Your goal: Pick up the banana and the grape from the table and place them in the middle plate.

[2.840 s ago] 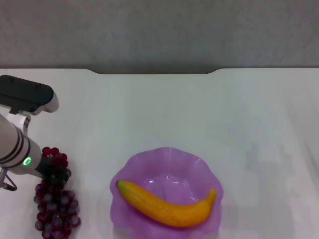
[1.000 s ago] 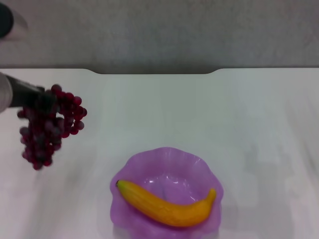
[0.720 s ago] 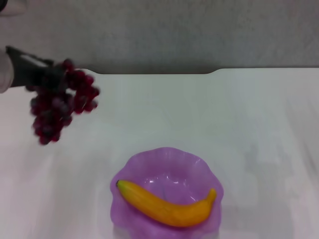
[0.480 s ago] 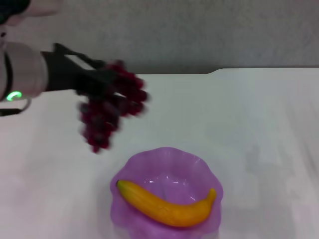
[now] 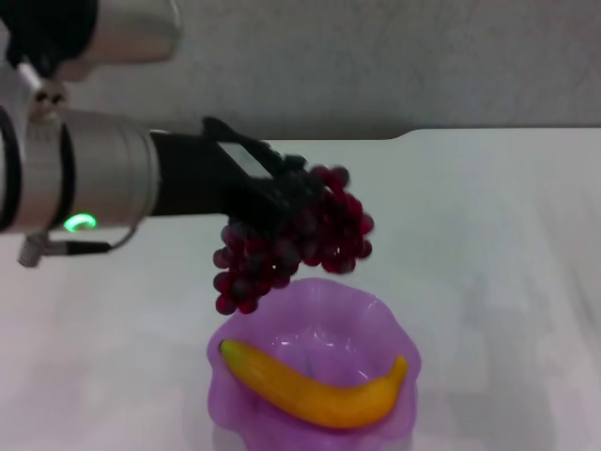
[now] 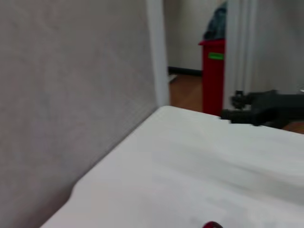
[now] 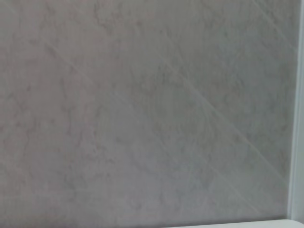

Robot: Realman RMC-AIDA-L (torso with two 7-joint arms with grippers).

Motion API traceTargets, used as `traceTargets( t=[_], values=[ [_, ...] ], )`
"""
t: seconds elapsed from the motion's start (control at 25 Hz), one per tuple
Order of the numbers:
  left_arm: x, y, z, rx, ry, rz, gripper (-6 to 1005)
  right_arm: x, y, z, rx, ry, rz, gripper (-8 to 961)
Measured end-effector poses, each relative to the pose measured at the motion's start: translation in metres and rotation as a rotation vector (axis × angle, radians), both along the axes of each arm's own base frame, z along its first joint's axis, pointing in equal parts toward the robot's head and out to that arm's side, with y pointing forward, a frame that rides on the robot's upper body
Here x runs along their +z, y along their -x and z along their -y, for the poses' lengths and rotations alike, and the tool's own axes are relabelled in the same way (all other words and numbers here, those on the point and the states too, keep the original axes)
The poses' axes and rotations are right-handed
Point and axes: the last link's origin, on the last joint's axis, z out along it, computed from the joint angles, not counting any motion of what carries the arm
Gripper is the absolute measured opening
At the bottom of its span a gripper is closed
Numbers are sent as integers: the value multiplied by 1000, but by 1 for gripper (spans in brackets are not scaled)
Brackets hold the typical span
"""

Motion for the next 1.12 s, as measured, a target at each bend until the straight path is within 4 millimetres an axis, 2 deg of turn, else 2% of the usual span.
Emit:
traceTargets(
  t=[0.2, 0.4, 0.8, 1.12],
  values=[
    [-20, -5, 6, -31, 52, -29, 175, -1, 3, -2, 9, 4, 0, 673],
    [-37, -2, 3, -25, 79, -37, 174, -3, 4, -2, 12, 8, 0, 673],
    [-76, 14, -6, 12, 143, -79, 173, -3, 6, -3, 16, 10, 0, 673],
    [-106, 28, -22, 43, 164, -105, 171, -5, 8, -4, 24, 16, 0, 673]
  ],
)
